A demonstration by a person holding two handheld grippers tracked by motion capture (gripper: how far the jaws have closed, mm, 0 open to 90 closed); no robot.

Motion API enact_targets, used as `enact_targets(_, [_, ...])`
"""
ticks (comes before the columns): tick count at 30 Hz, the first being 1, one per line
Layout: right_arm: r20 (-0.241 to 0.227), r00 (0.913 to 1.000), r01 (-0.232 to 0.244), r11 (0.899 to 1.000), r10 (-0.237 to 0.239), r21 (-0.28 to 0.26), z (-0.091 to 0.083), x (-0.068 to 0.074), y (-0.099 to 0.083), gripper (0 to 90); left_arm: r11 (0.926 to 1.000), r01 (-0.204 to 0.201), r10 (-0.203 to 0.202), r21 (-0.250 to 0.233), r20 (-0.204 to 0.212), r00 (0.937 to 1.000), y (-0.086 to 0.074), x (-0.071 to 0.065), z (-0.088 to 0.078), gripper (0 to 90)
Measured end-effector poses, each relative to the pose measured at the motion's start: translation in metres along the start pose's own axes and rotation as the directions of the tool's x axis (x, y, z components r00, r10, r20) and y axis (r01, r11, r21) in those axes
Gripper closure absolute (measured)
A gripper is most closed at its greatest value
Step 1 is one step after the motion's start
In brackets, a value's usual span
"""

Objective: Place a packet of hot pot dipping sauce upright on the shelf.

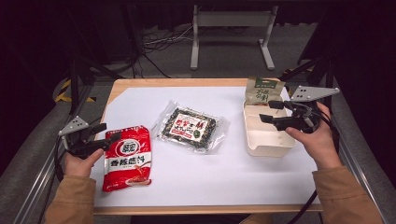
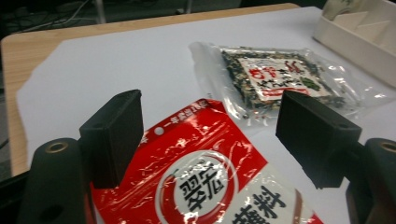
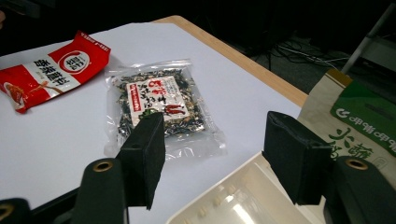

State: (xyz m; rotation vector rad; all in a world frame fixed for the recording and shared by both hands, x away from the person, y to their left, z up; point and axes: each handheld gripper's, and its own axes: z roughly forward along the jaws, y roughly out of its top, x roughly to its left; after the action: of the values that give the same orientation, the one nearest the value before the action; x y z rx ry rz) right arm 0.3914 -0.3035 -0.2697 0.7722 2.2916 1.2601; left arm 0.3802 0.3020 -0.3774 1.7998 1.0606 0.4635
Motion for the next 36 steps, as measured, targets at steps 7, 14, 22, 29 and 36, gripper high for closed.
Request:
enact_targets(7, [-0.016,0.9998,0.009,1.0,-0.009,-0.006,0.004,0.01,-0.008,37.5,0.998,-0.014,0.016,0.062,-0.038,0.9991,-0.004,0.01,0.008,22.9])
enact_targets(14, [-0.054,0.9983,0.02,1.0,-0.021,-0.02,0.014,0.025,-0.014,37.0,0.9944,0.039,-0.031,0.098,-0.074,0.9968,-0.008,0.029,0.016,22.2])
enact_targets(22, [-0.096,0.9953,0.012,0.999,-0.015,-0.034,0.025,0.034,-0.018,36.7,0.9954,0.003,0.003,0.096,-0.069,0.9976,-0.014,0.043,0.024,23.7])
enact_targets(29, [-0.104,0.9943,0.016,0.998,-0.021,-0.054,0.027,0.043,-0.022,36.3,0.9935,-0.01,0.016,0.113,-0.048,0.9987,-0.02,0.049,0.035,23.4])
enact_targets(36, [-0.124,0.9923,0.0,0.999,-0.007,-0.053,0.029,0.045,-0.027,36.3,0.993,-0.028,0.029,0.115,-0.015,0.9995,-0.028,0.054,0.04,19.4])
